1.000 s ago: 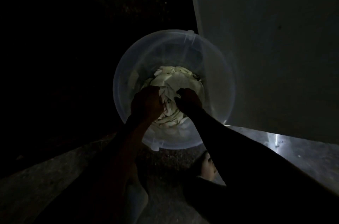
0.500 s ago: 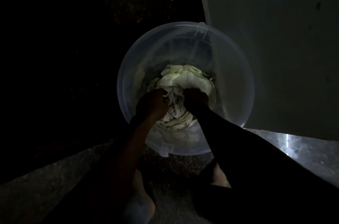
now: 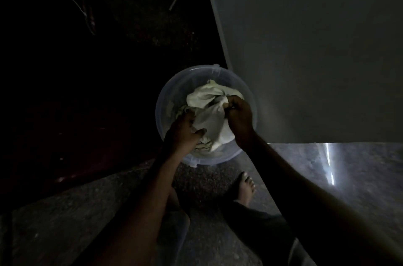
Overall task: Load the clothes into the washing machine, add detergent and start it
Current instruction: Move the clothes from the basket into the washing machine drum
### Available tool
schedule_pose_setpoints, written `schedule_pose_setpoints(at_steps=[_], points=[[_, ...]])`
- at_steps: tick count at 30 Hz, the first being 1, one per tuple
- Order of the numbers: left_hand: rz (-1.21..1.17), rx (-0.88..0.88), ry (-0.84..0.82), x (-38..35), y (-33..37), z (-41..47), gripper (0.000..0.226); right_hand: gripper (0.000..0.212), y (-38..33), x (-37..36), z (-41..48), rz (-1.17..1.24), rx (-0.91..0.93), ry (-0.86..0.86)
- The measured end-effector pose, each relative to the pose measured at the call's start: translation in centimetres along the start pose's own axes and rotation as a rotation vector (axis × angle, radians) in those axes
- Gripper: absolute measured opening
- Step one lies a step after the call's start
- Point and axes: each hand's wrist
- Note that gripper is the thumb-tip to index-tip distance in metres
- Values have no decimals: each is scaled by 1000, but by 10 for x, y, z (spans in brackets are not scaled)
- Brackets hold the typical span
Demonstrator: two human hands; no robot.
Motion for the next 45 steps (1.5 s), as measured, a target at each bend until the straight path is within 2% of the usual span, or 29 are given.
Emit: schedule_pose_setpoints(at_steps=[4, 7, 8, 10, 12, 13, 16, 19, 21, 23, 24, 25, 26, 29, 30, 32, 34, 37, 38, 40, 42, 43, 45], points=[[-21, -25, -11, 30, 55, -30, 105, 23, -74, 22, -59, 125, 51, -71], [-37, -39, -32, 59, 104, -48, 115, 21, -129, 35, -100, 123, 112, -150], [-106, -28, -30, 68, 124, -54, 106, 17, -146, 38, -115, 112, 122, -189], [-256, 15, 17, 87, 160, -63, 67, 13, -180, 47, -142, 109, 168, -272], [-128, -20, 95, 107, 194, -73, 31, 13, -209, 58, -167, 132, 223, -315], [-70, -62, 134, 118, 209, -79, 23, 12, -221, 64, -178, 138, 242, -297], [19, -187, 213, 156, 253, -98, 21, 14, -243, 87, -203, 59, 298, -178], [-24, -175, 271, 194, 291, -109, 29, 56, -244, 115, -218, -90, 368, -111], [-94, -155, 296, 217, 318, -116, 36, 79, -242, 128, -222, -310, 393, -106], [-181, -191, 296, 238, 345, -124, 42, 116, -243, 127, -220, -496, 349, -129], [-232, -214, 287, 246, 357, -127, 44, 128, -246, 122, -217, -541, 315, -138], [-275, -232, 278, 254, 369, -129, 44, 131, -254, 114, -216, -540, 287, -152], [-310, -242, 273, 263, 379, -131, 44, 123, -262, 104, -216, -492, 278, -178], [-431, -244, 332, 291, 399, -130, 49, 52, -298, 74, -217, -172, 343, -209], [-440, -238, 382, 301, 400, -129, 46, 40, -311, 67, -216, -92, 368, -170], [-334, -187, 521, 320, 393, -128, 42, 33, -331, 62, -215, -23, 371, -76], [-148, -99, 625, 334, 376, -132, 49, 31, -349, 67, -214, 29, 360, -5], [124, -29, 647, 341, 349, -140, 71, 16, -375, 78, -211, 22, 360, 73], [191, -62, 646, 340, 344, -143, 78, 11, -383, 82, -209, -28, 370, 106], [234, -242, 645, 338, 343, -145, 89, 6, -399, 87, -206, -133, 415, 152], [228, -445, 519, 335, 347, -144, 99, 5, -412, 87, -205, -221, 471, 157], [262, -484, 403, 331, 350, -143, 108, 6, -419, 85, -206, -261, 497, 149], [269, -449, 188, 319, 355, -139, 127, 5, -439, 77, -214, -300, 544, 97]])
Point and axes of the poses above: each hand's wrist, its own z-axis towards the middle knuckle, its own x-axis out of the back of the hand, y = z × x, and after that the axes turned 9 degrees about -x, right-handed
